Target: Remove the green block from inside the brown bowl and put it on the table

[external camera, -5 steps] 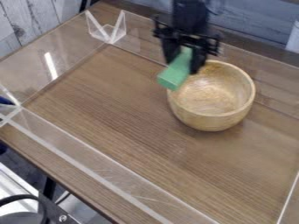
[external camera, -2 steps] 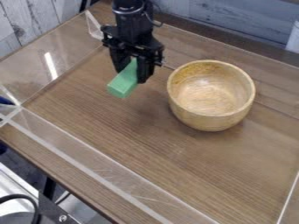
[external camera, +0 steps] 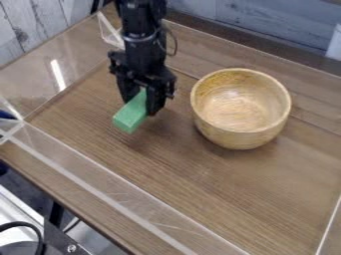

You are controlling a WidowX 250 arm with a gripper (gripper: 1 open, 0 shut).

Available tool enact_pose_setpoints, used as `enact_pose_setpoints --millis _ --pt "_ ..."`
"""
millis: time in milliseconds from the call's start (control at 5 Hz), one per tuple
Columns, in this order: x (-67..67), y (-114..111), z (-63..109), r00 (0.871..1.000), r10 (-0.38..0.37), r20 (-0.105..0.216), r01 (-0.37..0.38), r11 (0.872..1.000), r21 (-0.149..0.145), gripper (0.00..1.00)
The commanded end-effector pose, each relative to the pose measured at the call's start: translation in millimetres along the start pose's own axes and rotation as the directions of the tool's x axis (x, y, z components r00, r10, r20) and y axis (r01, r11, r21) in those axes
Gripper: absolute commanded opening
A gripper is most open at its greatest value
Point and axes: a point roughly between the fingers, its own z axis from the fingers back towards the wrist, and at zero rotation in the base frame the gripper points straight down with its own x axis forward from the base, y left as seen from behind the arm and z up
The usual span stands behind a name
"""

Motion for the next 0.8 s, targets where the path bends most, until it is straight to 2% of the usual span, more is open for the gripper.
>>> enact_pose_setpoints --millis 0,600 --pt "1.6 6.4 -2.4 1.0 0.002 0.023 -0.002 1.0 0.017 0.0" --pt "9.3 2.1 -0.2 1.0 0.013 0.025 -0.012 1.0 -0.01 0.0"
